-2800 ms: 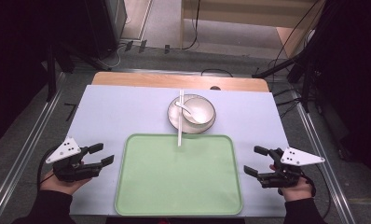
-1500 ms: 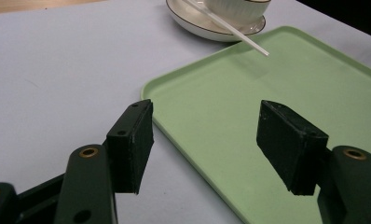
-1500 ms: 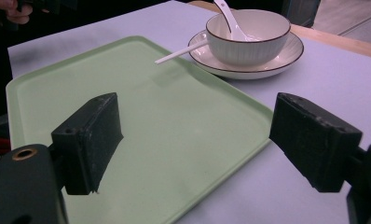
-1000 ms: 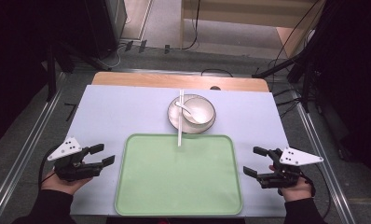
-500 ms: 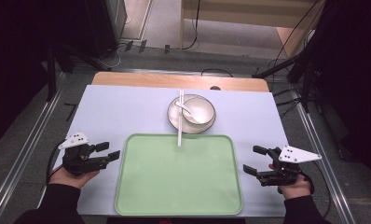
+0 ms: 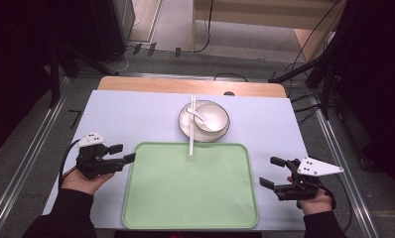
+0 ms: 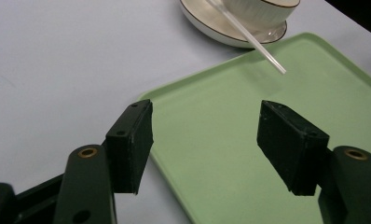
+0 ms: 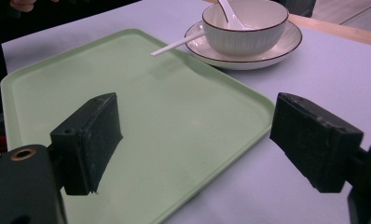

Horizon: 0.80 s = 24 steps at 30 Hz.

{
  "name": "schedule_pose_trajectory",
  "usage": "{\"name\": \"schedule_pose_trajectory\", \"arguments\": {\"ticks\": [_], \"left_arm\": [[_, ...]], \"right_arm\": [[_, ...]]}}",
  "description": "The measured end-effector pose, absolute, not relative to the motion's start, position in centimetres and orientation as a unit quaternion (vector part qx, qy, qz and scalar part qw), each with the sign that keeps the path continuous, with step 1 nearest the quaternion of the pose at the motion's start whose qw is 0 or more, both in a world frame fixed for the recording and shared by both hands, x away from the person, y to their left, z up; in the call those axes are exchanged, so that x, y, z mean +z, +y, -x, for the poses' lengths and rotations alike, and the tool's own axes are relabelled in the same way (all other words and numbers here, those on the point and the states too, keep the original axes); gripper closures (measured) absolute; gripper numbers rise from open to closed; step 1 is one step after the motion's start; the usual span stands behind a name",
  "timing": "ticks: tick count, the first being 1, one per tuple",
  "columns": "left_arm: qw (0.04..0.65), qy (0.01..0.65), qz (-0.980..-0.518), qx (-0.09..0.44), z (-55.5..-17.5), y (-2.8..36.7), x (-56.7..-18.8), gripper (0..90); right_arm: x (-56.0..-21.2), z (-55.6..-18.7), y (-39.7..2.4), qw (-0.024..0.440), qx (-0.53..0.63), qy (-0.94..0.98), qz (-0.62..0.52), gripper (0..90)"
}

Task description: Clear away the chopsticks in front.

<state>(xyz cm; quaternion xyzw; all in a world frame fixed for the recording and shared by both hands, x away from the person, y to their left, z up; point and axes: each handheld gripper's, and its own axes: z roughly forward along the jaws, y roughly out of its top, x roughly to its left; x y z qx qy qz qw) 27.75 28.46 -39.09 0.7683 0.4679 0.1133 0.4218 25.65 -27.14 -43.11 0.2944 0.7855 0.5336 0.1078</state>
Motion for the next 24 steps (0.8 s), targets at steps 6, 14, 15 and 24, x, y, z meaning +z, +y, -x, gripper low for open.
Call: {"name": "schedule_pose_trajectory", "arguments": {"ticks": [6, 14, 15, 24], "left_arm": [[0.414, 0.461, -0.778, 0.104, -28.3, 27.3, -38.9, 32.4], [0.399, 0.459, -0.787, 0.101, -30.6, 25.2, -38.7, 32.1], [0.396, 0.460, -0.789, 0.100, -30.9, 24.9, -38.6, 32.2], [0.392, 0.466, -0.787, 0.097, -32.8, 22.8, -37.8, 32.2]], "right_arm": [[-42.9, -25.1, -27.0, 0.112, 0.534, 0.786, -0.291, 16.3], [-43.2, -25.4, -27.1, 0.108, 0.530, 0.787, -0.295, 16.2], [-43.2, -25.3, -27.1, 0.108, 0.529, 0.788, -0.296, 16.2], [-43.1, -25.3, -27.2, 0.109, 0.530, 0.786, -0.298, 16.2]]}}
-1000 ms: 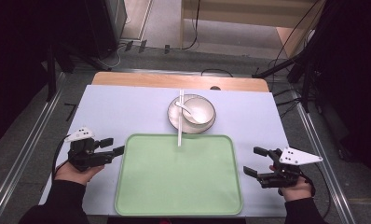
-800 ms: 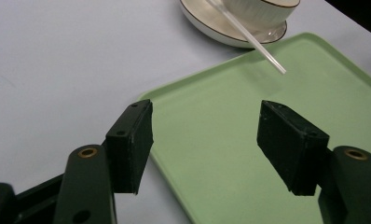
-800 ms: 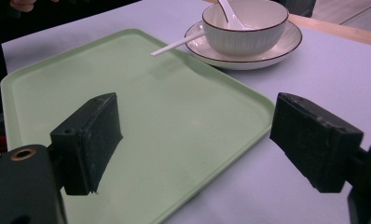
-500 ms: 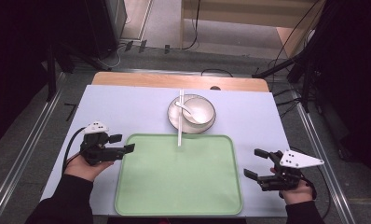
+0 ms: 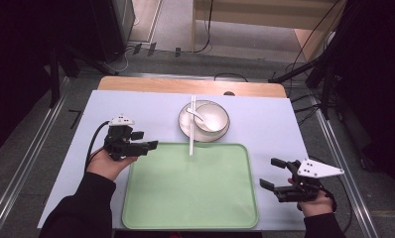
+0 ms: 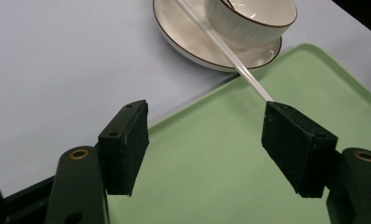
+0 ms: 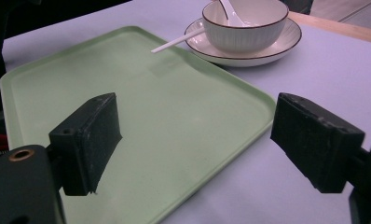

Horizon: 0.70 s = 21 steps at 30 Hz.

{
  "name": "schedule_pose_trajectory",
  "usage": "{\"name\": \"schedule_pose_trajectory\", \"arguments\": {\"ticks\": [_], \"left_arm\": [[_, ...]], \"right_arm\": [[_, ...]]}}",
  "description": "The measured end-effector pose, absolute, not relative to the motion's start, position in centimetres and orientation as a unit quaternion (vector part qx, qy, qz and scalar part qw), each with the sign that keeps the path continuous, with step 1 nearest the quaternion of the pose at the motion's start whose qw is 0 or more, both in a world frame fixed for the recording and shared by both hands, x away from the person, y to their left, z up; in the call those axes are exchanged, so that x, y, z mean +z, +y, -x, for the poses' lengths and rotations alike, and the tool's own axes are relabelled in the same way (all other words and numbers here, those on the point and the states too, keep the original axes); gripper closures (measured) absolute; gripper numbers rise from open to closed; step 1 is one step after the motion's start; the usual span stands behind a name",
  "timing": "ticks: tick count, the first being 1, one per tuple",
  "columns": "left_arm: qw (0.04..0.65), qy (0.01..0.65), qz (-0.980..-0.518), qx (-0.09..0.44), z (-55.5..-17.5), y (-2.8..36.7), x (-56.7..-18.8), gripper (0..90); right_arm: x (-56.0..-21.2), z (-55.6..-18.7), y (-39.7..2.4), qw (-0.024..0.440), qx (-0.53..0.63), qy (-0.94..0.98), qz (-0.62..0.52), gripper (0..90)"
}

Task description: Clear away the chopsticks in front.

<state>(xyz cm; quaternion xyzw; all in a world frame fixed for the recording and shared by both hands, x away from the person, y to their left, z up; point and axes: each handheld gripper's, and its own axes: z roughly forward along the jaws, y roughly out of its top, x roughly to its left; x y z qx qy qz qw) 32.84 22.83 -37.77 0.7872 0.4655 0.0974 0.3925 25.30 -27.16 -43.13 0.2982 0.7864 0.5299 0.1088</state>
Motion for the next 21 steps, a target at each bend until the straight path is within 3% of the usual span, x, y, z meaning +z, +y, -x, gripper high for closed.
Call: {"name": "schedule_pose_trajectory", "arguments": {"ticks": [21], "left_arm": [[0.369, 0.471, -0.795, 0.101, -37.7, 17.2, -38.5, 37.6]], "right_arm": [[-43.1, -25.3, -27.1, 0.108, 0.533, 0.785, -0.297, 16.2]]}}
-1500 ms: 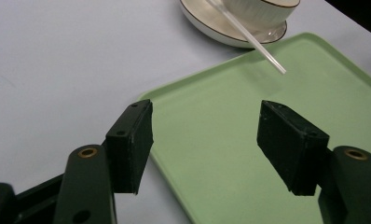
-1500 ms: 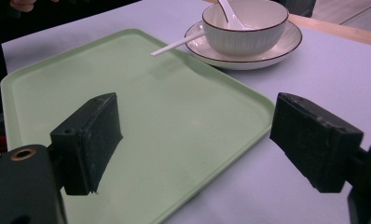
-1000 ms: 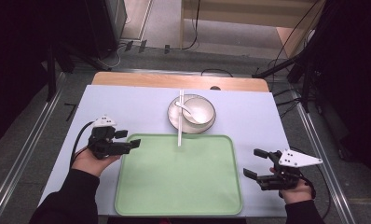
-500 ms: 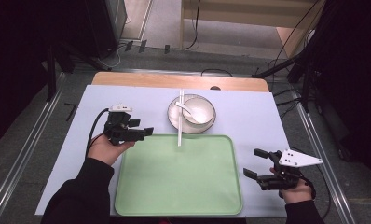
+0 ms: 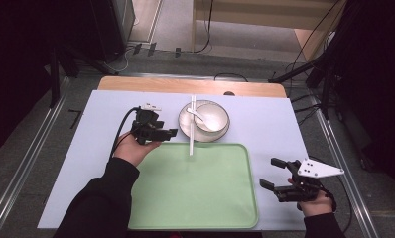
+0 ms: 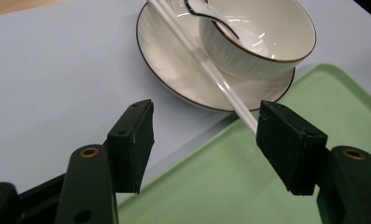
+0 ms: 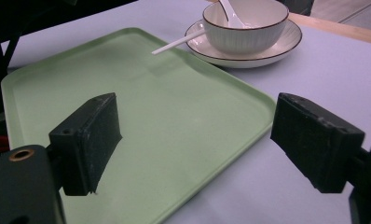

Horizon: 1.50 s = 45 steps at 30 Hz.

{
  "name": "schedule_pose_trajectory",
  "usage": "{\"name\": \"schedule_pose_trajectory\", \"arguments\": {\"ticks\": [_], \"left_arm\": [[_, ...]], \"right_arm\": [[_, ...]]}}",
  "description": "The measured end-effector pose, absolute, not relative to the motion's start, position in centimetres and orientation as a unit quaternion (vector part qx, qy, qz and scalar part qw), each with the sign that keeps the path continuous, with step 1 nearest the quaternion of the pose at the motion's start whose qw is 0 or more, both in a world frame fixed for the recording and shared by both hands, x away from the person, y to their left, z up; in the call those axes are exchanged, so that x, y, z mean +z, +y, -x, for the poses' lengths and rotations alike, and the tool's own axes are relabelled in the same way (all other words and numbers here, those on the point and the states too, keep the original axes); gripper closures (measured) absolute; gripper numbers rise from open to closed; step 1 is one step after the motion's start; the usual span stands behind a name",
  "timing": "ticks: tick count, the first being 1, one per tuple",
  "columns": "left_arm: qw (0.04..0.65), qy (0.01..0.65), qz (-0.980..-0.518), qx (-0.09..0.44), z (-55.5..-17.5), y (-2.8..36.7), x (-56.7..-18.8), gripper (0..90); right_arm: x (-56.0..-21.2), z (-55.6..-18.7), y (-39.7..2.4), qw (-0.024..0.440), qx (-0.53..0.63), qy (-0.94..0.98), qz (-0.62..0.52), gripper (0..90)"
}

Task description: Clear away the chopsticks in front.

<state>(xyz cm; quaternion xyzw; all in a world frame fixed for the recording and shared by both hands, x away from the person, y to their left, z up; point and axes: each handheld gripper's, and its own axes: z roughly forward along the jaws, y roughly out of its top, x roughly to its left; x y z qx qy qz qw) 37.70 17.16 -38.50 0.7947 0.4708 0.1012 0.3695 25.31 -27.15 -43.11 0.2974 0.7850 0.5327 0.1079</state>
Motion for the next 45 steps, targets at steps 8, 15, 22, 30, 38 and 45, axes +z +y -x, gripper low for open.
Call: {"name": "schedule_pose_trajectory", "arguments": {"ticks": [8, 15, 22, 30, 38, 45], "left_arm": [[0.366, 0.479, -0.792, 0.099, -38.6, 15.1, -38.9, 45.2], [0.345, 0.487, -0.795, 0.107, -39.8, 13.2, -40.2, 50.4], [0.333, 0.498, -0.793, 0.108, -40.9, 12.0, -41.3, 61.7], [0.343, 0.518, -0.778, 0.092, -41.6, 11.7, -42.2, 63.7], [0.332, 0.522, -0.780, 0.091, -42.1, 11.4, -42.8, 64.9], [0.320, 0.533, -0.778, 0.089, -42.6, 11.3, -43.2, 71.5]], "right_arm": [[-43.1, -25.3, -27.0, 0.106, 0.534, 0.785, -0.296, 16.2], [-43.1, -25.3, -27.0, 0.104, 0.535, 0.785, -0.293, 16.2], [-43.0, -25.4, -27.0, 0.105, 0.537, 0.784, -0.293, 16.2], [-43.0, -25.4, -26.9, 0.103, 0.538, 0.785, -0.289, 16.2], [-43.0, -25.4, -26.8, 0.103, 0.537, 0.786, -0.288, 16.2], [-43.0, -25.4, -26.7, 0.102, 0.536, 0.788, -0.286, 16.2]]}}
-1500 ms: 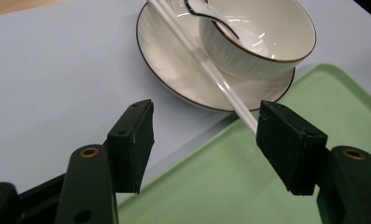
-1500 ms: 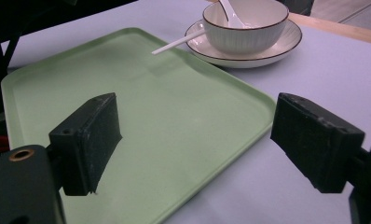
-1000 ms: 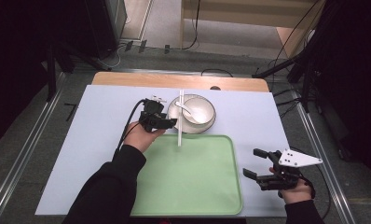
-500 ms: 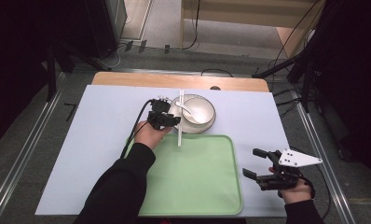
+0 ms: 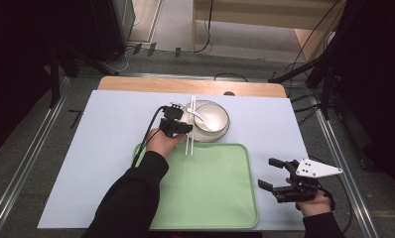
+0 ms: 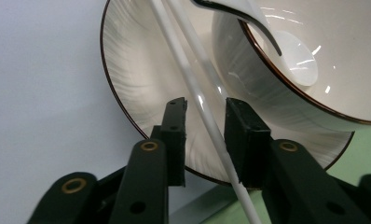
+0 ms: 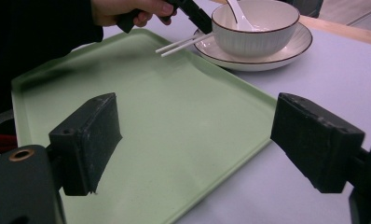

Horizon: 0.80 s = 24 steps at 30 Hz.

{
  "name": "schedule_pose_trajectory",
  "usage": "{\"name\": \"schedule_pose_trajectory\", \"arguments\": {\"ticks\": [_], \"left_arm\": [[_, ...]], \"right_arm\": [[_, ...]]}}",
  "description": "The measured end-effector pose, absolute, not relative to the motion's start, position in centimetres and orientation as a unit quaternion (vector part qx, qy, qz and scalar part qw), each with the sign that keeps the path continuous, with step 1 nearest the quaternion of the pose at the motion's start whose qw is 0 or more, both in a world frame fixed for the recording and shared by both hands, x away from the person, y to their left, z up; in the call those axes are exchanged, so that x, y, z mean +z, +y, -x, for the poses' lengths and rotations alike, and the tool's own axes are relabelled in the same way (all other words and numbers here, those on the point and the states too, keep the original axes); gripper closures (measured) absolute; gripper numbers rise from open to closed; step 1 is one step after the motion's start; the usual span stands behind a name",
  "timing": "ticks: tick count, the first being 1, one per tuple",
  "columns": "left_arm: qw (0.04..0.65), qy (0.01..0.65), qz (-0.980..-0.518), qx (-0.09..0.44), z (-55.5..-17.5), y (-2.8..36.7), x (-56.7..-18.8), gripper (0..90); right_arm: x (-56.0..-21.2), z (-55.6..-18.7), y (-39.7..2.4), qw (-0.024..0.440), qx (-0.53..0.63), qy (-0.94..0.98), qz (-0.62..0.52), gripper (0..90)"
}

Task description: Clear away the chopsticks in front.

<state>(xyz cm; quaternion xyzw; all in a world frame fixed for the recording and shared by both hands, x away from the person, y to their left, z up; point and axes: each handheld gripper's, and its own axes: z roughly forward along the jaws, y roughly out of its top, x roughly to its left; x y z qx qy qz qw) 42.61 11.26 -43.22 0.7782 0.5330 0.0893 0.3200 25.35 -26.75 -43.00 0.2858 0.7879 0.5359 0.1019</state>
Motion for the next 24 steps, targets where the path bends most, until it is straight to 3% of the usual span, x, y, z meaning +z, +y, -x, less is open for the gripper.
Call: {"name": "schedule_pose_trajectory", "arguments": {"ticks": [14, 24], "left_arm": [[0.305, 0.579, -0.751, 0.089, -43.7, 10.5, -43.9, 81.6], [0.308, 0.593, -0.742, 0.057, -44.2, 11.8, -43.8, 86.0]], "right_arm": [[-43.0, -25.3, -26.7, 0.100, 0.536, 0.788, -0.284, 16.2], [-43.0, -25.4, -26.6, 0.099, 0.534, 0.791, -0.282, 16.2]]}}
